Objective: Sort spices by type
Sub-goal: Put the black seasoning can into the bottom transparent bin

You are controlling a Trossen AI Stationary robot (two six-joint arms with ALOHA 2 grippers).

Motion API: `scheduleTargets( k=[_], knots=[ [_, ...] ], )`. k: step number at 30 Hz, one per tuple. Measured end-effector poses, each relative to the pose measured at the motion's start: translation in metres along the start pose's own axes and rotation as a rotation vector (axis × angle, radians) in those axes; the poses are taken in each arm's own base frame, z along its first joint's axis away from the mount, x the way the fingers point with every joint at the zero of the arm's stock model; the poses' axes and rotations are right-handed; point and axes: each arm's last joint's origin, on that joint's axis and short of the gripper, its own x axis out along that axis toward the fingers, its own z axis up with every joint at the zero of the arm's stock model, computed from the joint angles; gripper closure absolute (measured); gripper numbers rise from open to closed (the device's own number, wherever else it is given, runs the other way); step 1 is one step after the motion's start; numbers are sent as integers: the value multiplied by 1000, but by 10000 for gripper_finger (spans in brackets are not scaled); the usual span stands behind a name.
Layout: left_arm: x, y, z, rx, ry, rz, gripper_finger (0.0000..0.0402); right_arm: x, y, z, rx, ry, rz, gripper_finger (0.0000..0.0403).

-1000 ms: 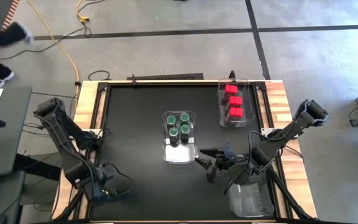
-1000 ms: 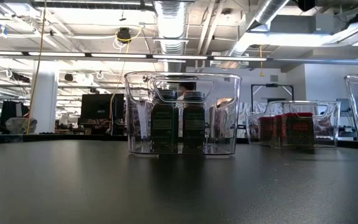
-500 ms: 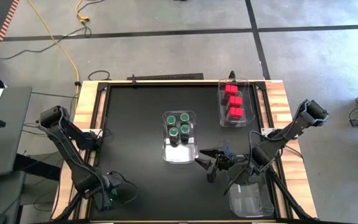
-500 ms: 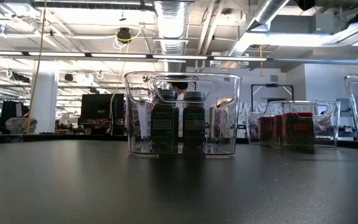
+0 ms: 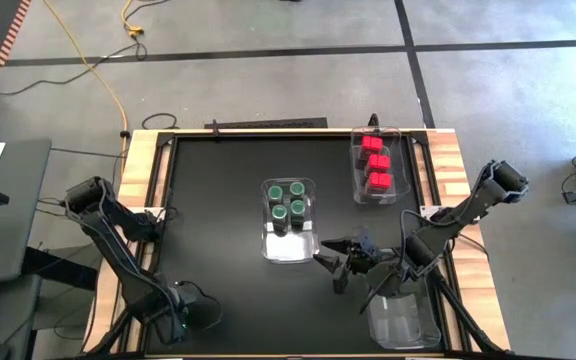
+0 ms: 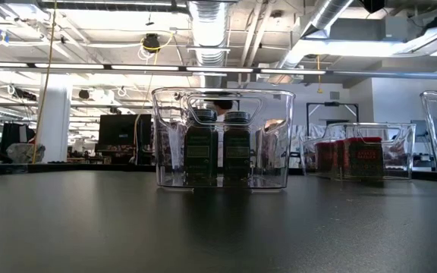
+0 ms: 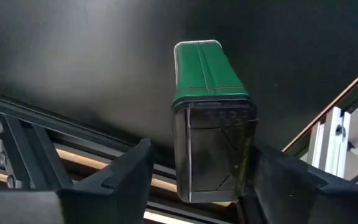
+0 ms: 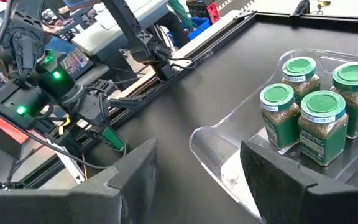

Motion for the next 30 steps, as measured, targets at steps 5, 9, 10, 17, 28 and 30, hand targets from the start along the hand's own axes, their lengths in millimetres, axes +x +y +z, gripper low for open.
scheduleTargets(
  k=[5, 9, 10, 17, 28, 30],
  knots=[
    [0, 0, -1, -1, 32, -4, 226, 0, 0, 0, 0, 0, 0, 147],
    [-1, 0, 2, 0, 52, -10, 279, -1, 0, 0, -2, 9, 8, 147],
    [-1, 0, 3, -3, 59, -15, 279, -3, 0, 0, -6, 18, 13, 147],
    [-19, -2, 36, -22, 40, -102, 279, -21, -11, 6, -60, 108, 0, 147],
    [-77, 14, 117, -171, -160, -221, 279, -54, -48, 26, -185, 260, -94, 147],
    [-87, 13, 132, -212, -187, -228, 279, -60, -55, 30, -208, 286, -103, 147]
  ],
)
